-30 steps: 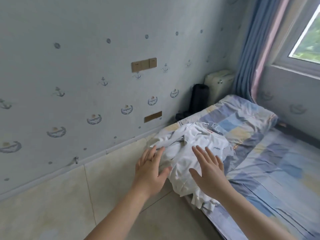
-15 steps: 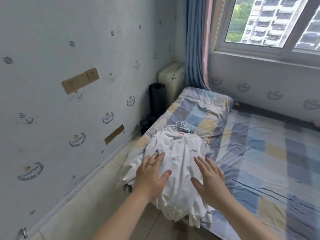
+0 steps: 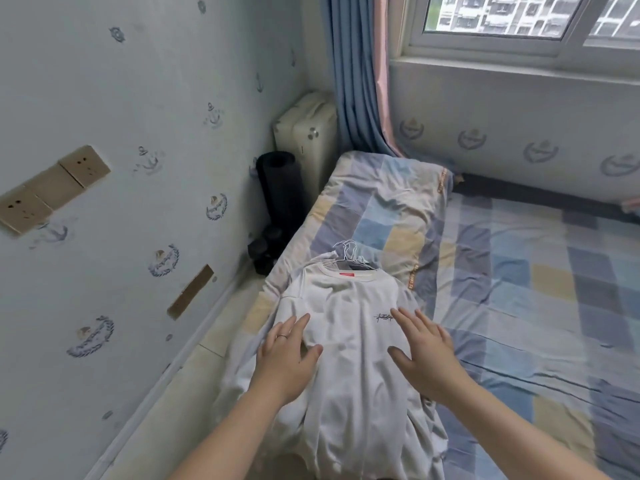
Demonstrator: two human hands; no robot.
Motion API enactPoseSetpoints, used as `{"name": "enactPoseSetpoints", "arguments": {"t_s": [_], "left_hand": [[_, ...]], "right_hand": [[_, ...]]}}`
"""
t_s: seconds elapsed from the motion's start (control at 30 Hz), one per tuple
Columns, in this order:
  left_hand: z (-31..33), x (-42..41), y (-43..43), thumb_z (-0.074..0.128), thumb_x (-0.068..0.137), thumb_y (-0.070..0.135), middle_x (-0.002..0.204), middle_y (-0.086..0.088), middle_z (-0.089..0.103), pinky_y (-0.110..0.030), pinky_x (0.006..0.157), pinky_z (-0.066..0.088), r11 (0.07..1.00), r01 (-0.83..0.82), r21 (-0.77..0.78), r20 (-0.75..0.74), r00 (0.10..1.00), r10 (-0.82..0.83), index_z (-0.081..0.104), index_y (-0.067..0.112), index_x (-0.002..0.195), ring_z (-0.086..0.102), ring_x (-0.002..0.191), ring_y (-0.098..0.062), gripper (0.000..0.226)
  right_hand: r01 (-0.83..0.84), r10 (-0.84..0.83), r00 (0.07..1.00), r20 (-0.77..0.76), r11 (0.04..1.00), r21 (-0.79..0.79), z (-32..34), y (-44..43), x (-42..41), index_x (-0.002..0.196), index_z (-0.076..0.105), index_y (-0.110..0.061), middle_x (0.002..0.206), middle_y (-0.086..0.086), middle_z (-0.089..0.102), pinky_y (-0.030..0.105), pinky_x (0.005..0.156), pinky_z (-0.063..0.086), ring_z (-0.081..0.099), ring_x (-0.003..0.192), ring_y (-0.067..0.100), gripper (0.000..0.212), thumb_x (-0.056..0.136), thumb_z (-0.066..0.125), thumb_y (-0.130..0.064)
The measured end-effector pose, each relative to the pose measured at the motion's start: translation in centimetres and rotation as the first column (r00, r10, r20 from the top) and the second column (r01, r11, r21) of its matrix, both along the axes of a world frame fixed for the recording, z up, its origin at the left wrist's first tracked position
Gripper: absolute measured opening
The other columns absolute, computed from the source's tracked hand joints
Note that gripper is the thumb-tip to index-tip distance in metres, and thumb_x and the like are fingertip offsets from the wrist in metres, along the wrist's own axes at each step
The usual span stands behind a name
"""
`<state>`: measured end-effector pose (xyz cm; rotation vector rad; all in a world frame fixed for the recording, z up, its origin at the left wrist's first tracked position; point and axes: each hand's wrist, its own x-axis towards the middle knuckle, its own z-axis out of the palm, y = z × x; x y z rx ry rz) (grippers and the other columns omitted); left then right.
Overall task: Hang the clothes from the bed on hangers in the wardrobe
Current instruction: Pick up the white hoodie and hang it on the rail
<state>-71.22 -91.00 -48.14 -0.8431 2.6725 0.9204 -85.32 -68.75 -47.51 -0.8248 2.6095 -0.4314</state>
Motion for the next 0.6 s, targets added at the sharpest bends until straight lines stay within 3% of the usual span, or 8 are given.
{"name": "enactPoseSetpoints", "arguments": {"t_s": [0.17,0.37,0.6], "left_hand": [[-3.0,-4.3,-4.5,0.042,0.099,0.055,0.165,0.016,0.012,-0.042,0.122,0.012,0.996,0.058,0.072,0.080,0.995,-0.064,0.018,0.042,0.155,0.000,0.152,-0.009,0.063],[-9.1,-10.9,-11.0,0.046,0.099,0.050,0.164,0.011,0.020,-0.040,0.122,0.016,0.977,0.148,0.151,0.143,0.975,-0.170,0.022,0.036,0.155,0.009,0.151,-0.013,0.063],[-20.3,-18.4,-17.8,0.051,0.098,0.043,0.160,0.005,0.029,-0.039,0.120,0.021,0.976,0.097,0.195,0.252,0.957,-0.145,0.032,0.031,0.152,0.019,0.148,-0.021,0.059]], "right_hand": [[0.073,-0.076,0.995,0.066,0.996,0.050,-2.1,-2.4,-3.2,0.153,0.013,-0.038,0.160,-0.019,0.013,0.039,0.118,0.007,0.004,0.150,0.013,0.066,0.096,0.046,-0.043],[0.173,-0.192,0.975,0.108,0.971,0.166,-6.8,-6.4,-6.1,0.153,0.014,-0.036,0.160,-0.019,0.012,0.039,0.118,0.010,0.005,0.150,0.010,0.068,0.091,0.034,-0.053],[0.274,-0.324,0.919,0.223,0.934,0.229,-17.1,-12.2,-10.9,0.153,0.019,-0.033,0.159,-0.015,0.019,0.039,0.118,0.013,0.009,0.150,0.013,0.064,0.096,0.048,-0.040]]}}
